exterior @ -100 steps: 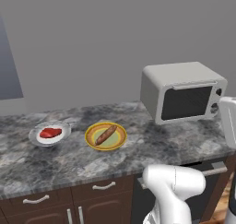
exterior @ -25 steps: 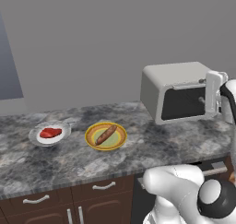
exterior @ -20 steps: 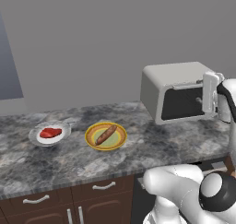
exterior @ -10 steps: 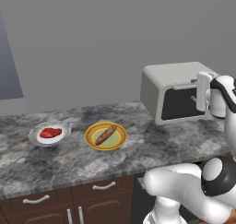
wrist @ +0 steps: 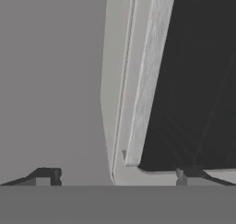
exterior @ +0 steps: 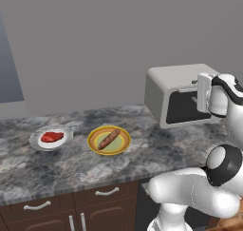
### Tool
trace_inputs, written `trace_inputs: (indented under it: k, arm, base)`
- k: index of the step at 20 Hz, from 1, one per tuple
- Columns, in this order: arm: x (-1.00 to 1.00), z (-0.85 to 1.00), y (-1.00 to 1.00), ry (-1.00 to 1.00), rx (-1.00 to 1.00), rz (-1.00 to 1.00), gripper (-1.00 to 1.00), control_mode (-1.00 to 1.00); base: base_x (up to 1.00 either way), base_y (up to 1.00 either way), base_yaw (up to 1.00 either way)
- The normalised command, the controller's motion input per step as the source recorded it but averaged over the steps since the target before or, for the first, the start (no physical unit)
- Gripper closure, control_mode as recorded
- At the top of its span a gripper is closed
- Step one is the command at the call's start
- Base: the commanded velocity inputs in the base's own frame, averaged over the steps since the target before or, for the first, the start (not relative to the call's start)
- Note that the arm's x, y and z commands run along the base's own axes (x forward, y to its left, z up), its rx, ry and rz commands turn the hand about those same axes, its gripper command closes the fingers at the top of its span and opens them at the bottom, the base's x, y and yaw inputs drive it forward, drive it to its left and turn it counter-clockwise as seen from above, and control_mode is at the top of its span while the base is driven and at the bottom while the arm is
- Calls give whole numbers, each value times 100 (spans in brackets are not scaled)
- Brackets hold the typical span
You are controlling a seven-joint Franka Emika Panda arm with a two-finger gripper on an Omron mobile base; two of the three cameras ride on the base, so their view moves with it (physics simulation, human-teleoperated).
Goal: Open the toaster oven door. Place the baguette on the bottom rack in the toaster oven and place the steak on the top rack.
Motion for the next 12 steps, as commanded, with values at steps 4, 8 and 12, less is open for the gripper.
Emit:
trace_inputs:
  k: [4,8,12]
  arm:
    - [28,-15,-5,-2,0,0,-100,-100]
    - [28,-18,-6,-1,0,0,-100,-100]
    - [25,-22,-8,-1,0,0,-100,-100]
  base:
    - [0,0,0]
    - [0,0,0]
    - [0,0,0]
